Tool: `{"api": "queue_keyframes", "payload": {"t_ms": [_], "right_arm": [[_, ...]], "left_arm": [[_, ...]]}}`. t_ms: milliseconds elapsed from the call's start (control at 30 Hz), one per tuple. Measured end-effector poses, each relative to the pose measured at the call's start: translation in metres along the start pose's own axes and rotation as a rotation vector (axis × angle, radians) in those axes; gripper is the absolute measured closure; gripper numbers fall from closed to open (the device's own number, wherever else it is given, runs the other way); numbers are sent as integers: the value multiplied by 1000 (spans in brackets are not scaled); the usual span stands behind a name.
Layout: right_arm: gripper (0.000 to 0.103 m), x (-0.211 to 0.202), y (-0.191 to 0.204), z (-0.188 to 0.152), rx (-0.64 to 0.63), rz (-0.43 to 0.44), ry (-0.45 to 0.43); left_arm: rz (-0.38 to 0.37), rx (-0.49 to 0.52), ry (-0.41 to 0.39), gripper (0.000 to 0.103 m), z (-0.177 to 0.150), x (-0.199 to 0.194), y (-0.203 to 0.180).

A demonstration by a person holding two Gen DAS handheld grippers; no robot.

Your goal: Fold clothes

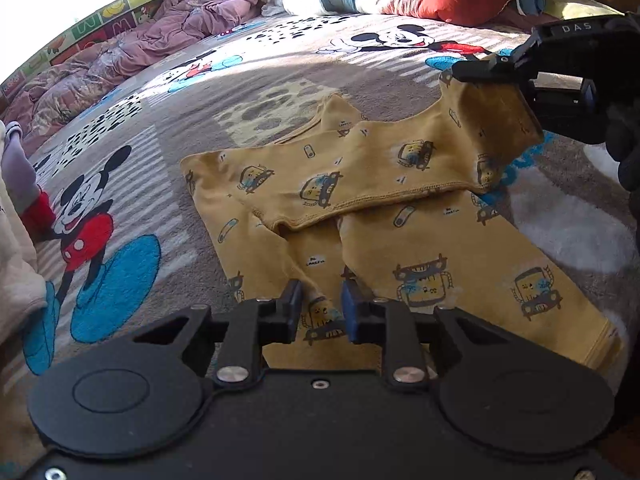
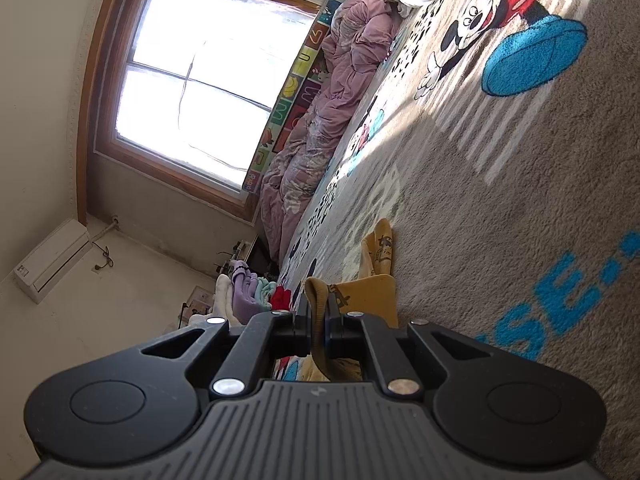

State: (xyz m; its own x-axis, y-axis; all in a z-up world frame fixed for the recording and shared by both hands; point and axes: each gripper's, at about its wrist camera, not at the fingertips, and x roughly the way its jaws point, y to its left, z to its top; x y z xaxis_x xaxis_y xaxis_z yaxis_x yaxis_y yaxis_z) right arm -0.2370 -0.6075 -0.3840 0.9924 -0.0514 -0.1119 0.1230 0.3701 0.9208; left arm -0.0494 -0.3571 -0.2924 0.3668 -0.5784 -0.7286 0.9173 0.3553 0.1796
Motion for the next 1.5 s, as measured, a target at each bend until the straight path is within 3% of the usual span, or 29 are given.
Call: {"api": "queue_keyframes", "payload": {"t_ms": [300, 367, 533, 600, 667, 867, 1033, 1167, 1300, 1433, 1500], "right_arm": [[94, -2, -8, 3, 29, -16, -1], [94, -1, -7, 3, 25, -19, 3], [93, -2, -9, 4, 31, -24, 1], [93, -3, -9, 5, 29, -20, -7], [93, -5, -8, 5, 22, -11, -19], [94, -6, -1, 10, -8, 23, -49], [95, -2, 4, 26, -65, 36, -91], [95, -2, 4, 47, -94, 43, -135], [95, -6, -2, 63, -91, 41, -149], [95, -8, -2, 64, -102, 26, -88], [95, -8, -1, 63, -112, 13, -57]], "left_arm": [[-31, -167, -19, 83, 3, 8, 16], [-40, -214, -28, 95, 1, 9, 22], [-216, -480, -73, 101, -11, 3, 60], [-247, -474, -45, 101, -13, 7, 62], [-276, -467, -40, 93, -13, 6, 63], [-217, -462, -169, 92, 5, -10, 77], [-170, -384, -44, 92, 10, 31, 75], [-201, -407, -37, 90, 7, 24, 83], [-208, -424, -97, 90, 7, 18, 90], [-145, -453, -214, 90, 26, 19, 105], [-143, -450, -214, 90, 35, 32, 110]]}}
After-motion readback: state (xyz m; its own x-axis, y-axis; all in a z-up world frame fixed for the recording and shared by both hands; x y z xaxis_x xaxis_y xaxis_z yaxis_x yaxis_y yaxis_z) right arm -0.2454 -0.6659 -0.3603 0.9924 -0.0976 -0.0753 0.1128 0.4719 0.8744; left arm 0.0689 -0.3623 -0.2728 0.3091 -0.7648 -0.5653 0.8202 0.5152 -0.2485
